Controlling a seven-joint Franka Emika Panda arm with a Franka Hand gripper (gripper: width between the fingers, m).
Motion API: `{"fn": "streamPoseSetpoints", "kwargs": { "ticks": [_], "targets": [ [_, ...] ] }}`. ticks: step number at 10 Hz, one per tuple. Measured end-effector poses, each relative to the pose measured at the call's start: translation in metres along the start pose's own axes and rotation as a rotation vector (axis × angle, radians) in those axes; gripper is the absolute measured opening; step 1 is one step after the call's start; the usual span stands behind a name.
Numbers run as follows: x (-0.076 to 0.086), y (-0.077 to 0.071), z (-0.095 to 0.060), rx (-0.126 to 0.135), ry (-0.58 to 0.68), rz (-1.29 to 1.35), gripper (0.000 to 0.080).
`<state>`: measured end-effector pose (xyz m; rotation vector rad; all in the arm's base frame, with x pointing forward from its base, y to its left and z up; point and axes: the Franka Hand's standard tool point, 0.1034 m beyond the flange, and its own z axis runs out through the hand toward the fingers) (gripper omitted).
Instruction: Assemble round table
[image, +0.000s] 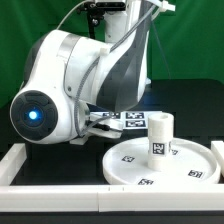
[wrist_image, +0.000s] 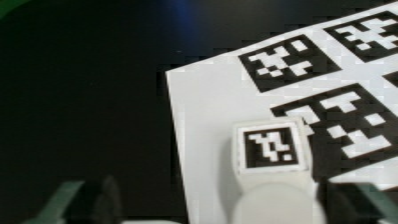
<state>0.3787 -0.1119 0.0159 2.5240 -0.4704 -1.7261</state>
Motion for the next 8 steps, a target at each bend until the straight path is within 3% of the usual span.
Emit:
{"fn": "streamPoseSetpoints", "kwargs": {
  "ticks": [1, 2, 3, 8],
  "targets": [
    [0.0001, 0.0002, 0.0000, 0.000, 0.000, 0.000, 0.0399],
    [0.0001, 0.0005, 0.0001, 0.001, 0.000, 0.000, 0.0399],
    [-0.0004, 0.0007, 0.0001, 0.002, -0.002, 0.000, 0.0222],
    [-0.0003, 0.0010, 0.0001, 0.003, -0.002, 0.001, 0.0223]
  ]
}}
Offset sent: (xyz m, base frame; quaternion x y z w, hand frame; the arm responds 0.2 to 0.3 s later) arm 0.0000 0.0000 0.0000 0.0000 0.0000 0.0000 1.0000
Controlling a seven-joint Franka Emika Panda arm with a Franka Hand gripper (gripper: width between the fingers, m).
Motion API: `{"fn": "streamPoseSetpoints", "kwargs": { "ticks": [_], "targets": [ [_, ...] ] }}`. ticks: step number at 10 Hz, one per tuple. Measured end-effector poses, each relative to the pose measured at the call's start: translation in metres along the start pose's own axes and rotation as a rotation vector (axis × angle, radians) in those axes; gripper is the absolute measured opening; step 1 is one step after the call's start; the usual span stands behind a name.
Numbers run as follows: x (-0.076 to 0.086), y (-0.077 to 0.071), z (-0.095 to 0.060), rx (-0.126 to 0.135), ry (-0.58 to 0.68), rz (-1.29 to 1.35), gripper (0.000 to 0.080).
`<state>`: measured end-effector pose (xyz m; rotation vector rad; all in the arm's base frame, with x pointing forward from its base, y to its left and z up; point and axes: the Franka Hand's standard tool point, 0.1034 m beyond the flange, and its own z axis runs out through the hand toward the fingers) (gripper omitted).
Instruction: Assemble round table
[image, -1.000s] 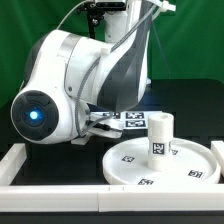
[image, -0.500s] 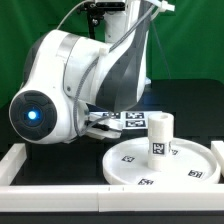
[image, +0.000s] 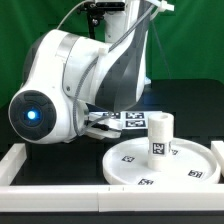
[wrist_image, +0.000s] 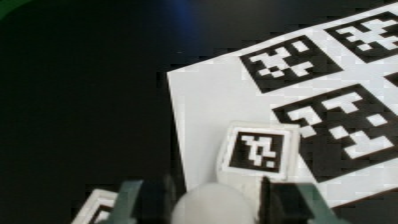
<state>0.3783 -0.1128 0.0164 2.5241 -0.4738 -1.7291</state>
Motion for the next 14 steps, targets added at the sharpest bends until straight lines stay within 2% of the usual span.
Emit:
{"fn": "streamPoseSetpoints", "kwargs": {
  "ticks": [2, 3, 4, 5, 6, 8, 9, 10, 11, 13, 14],
  "targets": [
    [0.000, 0.001, -0.001, 0.001, 0.002, 0.000, 0.0223],
    [-0.005, 0.003, -0.010, 0.010, 0.021, -0.032, 0.0223],
    [-0.014, 0.006, -0.026, 0.024, 0.059, -0.045, 0.0223],
    [-0.026, 0.006, -0.042, 0.038, 0.103, -0.061, 0.0223],
    [-0.038, 0.007, -0.051, 0.048, 0.117, -0.087, 0.0223],
    [-0.033, 0.006, -0.059, 0.043, 0.231, -0.102, 0.0223],
    [-0.030, 0.004, -0.063, 0.047, 0.329, -0.111, 0.0223],
    [-0.033, 0.003, -0.069, 0.063, 0.381, -0.124, 0.0225],
    [-0.033, 0.007, -0.092, 0.079, 0.465, -0.143, 0.0225],
    [-0.032, 0.004, -0.132, 0.112, 0.638, -0.205, 0.0225],
    [-0.033, 0.004, -0.139, 0.105, 0.733, -0.231, 0.0225]
  ]
}}
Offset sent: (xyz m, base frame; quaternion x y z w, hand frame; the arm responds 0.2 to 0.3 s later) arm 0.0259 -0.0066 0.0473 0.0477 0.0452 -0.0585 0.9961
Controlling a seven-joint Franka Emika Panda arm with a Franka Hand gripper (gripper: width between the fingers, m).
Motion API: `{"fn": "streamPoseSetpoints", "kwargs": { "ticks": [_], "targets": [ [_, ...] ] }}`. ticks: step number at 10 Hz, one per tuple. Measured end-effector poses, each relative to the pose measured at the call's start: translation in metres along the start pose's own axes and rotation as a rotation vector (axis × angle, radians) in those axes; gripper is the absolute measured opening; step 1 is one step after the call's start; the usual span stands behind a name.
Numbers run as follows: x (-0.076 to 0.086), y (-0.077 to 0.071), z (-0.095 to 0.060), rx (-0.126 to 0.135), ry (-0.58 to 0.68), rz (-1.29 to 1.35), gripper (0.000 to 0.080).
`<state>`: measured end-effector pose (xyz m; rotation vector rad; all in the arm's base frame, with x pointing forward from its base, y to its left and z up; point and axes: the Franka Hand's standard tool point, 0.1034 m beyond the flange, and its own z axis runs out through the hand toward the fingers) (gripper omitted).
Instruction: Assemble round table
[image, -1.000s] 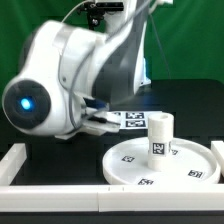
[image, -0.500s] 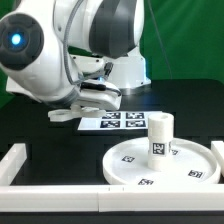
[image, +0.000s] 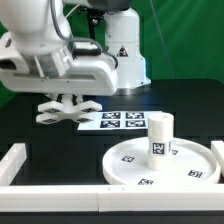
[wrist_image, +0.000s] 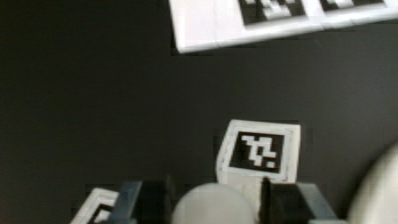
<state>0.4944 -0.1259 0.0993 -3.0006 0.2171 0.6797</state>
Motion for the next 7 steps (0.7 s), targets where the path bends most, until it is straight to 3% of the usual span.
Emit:
{"fn": "streamPoseSetpoints", "kwargs": {
  "ticks": [5, 6, 7],
  "targets": [
    [0.012, 0.007, -0.002, -0.039, 0.323, 0.015, 0.0225],
    [0.018, 0.004, -0.009, -0.019, 0.339, 0.029, 0.0225],
    [0.039, 0.001, -0.025, -0.024, 0.446, 0.038, 0.0225]
  ]
}}
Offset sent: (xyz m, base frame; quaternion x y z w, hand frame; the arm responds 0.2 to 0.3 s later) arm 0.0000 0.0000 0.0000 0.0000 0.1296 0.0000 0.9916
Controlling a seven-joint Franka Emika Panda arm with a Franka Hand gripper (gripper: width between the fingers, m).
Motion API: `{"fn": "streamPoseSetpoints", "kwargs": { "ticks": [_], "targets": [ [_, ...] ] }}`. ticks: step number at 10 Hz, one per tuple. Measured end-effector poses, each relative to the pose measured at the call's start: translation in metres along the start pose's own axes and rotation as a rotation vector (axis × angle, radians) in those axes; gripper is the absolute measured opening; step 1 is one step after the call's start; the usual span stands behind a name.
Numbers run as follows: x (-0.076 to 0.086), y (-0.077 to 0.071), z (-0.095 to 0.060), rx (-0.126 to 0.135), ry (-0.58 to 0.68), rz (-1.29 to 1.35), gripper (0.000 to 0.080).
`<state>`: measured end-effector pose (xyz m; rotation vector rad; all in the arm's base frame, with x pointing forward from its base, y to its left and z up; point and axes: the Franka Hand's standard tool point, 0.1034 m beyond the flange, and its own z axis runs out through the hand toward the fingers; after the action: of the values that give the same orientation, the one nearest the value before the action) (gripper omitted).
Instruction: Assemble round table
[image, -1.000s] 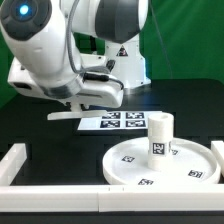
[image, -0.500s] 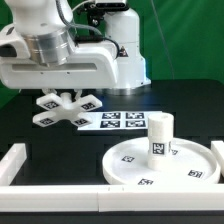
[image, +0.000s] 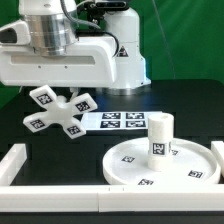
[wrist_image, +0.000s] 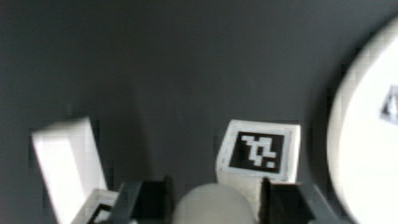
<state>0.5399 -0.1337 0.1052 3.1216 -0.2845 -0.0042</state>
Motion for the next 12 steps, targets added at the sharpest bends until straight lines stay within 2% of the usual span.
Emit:
{"fn": "streamPoseSetpoints", "kwargs": {
  "ticks": [1, 2, 4, 5, 6, 7, 8, 9, 10, 11, 12],
  "targets": [
    [0.017, 0.000, -0.003, -0.023, 0.103, -0.021, 0.0225],
    [0.028, 0.006, -0.005, -0.059, 0.194, -0.068, 0.0225],
    [0.021, 0.023, -0.005, -0.132, 0.338, -0.093, 0.0225],
    [0.023, 0.029, -0.009, -0.173, 0.402, -0.114, 0.0225],
    [0.021, 0.040, -0.013, -0.224, 0.480, -0.124, 0.0225],
    [0.019, 0.046, -0.012, -0.256, 0.538, -0.125, 0.0225],
    [0.026, 0.042, -0.005, -0.273, 0.584, -0.131, 0.0225],
    [0.035, 0.032, 0.012, -0.267, 0.578, -0.154, 0.0225],
    [0.044, 0.027, 0.022, -0.268, 0.588, -0.169, 0.0225],
    [0.041, 0.024, 0.032, -0.251, 0.566, -0.161, 0.0225],
    [0.037, 0.020, 0.035, -0.235, 0.543, -0.153, 0.0225]
  ]
}}
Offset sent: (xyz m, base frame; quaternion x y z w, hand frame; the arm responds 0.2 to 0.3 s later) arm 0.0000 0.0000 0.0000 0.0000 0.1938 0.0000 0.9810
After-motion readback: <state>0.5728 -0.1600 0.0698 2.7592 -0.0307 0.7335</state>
